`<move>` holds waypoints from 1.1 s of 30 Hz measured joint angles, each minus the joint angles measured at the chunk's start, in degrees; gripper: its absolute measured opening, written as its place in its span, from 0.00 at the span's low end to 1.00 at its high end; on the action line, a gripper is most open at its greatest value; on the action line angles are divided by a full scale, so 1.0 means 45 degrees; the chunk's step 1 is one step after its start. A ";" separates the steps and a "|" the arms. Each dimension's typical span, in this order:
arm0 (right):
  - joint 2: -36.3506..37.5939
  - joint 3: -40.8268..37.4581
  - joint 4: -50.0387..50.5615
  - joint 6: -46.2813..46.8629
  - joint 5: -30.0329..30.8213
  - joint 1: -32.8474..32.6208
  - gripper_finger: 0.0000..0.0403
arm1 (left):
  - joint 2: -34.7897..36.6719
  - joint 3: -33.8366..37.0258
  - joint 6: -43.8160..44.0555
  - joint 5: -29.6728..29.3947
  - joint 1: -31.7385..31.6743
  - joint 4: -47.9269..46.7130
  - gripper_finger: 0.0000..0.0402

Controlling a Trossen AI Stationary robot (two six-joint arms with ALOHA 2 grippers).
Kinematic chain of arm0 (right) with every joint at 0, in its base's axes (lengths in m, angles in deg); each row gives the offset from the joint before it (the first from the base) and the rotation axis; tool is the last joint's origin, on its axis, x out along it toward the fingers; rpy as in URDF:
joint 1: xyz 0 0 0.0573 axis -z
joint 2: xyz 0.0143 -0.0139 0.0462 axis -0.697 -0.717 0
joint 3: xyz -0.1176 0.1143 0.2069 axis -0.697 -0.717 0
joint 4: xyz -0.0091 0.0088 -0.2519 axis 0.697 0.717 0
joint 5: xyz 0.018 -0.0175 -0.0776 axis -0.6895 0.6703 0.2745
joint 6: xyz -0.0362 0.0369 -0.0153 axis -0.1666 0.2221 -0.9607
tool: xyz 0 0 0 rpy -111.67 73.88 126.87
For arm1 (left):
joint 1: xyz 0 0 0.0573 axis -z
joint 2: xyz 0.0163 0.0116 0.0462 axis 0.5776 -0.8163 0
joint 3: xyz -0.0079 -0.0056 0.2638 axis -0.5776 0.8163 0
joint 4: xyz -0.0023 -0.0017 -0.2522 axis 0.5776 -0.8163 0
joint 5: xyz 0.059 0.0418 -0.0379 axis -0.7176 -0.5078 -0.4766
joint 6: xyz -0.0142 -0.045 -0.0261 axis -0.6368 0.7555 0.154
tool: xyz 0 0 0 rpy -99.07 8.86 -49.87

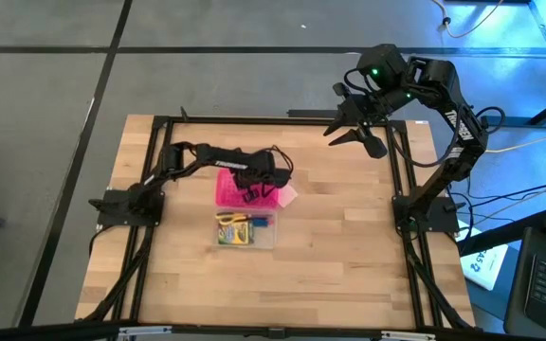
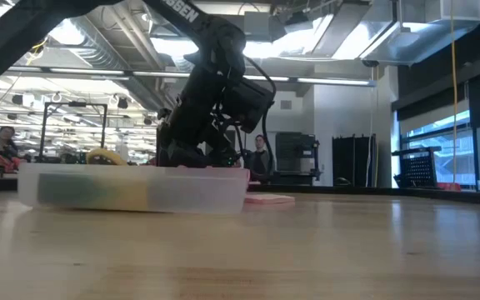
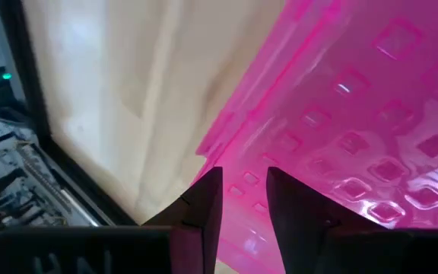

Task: Pack school essentials
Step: Put the pink sticky note into the pink supply box

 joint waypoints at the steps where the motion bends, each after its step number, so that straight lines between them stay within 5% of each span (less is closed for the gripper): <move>1: 0.0000 0.0000 0.0002 0.0000 0.0000 0.0003 0.30 | 0.0000 0.0000 0.0004 -0.0105 -0.0081 -0.0006 0.24; 7: -0.0005 0.0000 0.0000 0.0000 0.0000 0.0003 0.30 | 0.0600 0.0000 0.0565 -0.0063 0.0017 -0.0565 0.24; 19: -0.0002 0.0000 -0.0102 -0.0001 -0.0005 -0.0002 0.30 | 0.5075 -0.0015 0.2839 0.0381 0.2724 -0.0677 0.24; 33: -0.0005 0.0005 -0.1223 0.0586 -0.0314 -0.0005 0.30 | 0.7377 -0.0015 0.6860 -0.2094 0.6614 -0.0557 0.24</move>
